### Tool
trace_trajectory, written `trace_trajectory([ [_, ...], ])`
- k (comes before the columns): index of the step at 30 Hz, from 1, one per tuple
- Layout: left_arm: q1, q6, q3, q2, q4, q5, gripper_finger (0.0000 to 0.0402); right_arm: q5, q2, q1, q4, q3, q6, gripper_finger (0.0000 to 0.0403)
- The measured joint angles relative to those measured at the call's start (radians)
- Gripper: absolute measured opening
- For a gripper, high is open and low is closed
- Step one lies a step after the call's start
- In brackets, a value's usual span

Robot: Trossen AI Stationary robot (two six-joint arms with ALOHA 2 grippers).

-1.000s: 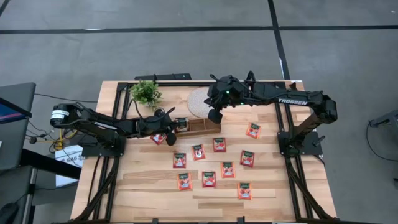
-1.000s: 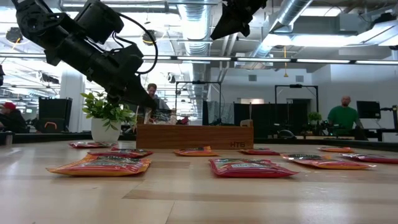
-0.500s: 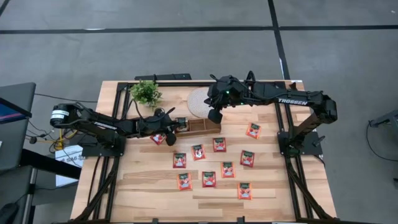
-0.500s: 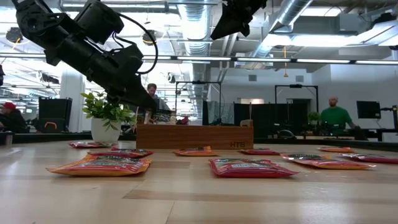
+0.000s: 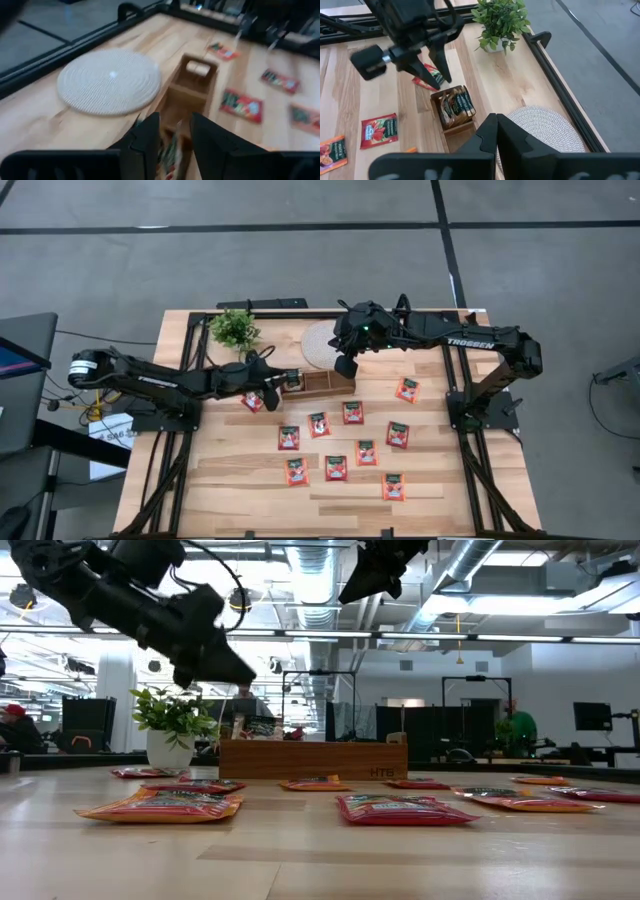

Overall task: Pick & Place Tea
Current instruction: Put the brown tea bag into the left of the wooden organizer

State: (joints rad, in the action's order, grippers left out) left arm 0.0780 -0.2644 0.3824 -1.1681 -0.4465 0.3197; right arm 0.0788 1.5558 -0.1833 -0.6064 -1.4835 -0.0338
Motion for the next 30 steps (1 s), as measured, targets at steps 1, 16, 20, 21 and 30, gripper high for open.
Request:
trace_trajectory([
  [1,0.000,-0.011,0.005,0.012,0.002,-0.008,0.0099,0.000,0.000,0.000,0.000,0.000,0.005,0.0000],
  [16,0.000,-0.023,0.106,-0.124,0.078,-0.030,0.0099,0.000,0.000,0.000,0.000,0.000,-0.001,0.0000],
  [20,0.000,-0.047,0.112,-0.162,0.102,-0.006,0.0099,0.000,0.000,0.000,-0.003,0.000,-0.004,0.0000],
  [21,0.000,-0.055,0.112,-0.164,0.120,-0.004,0.0099,0.000,0.000,0.000,-0.006,0.000,-0.005,0.0000],
  [30,0.000,-0.097,0.112,-0.162,0.198,0.007,0.0099,0.000,0.000,0.000,-0.007,0.000,-0.019,0.0000],
])
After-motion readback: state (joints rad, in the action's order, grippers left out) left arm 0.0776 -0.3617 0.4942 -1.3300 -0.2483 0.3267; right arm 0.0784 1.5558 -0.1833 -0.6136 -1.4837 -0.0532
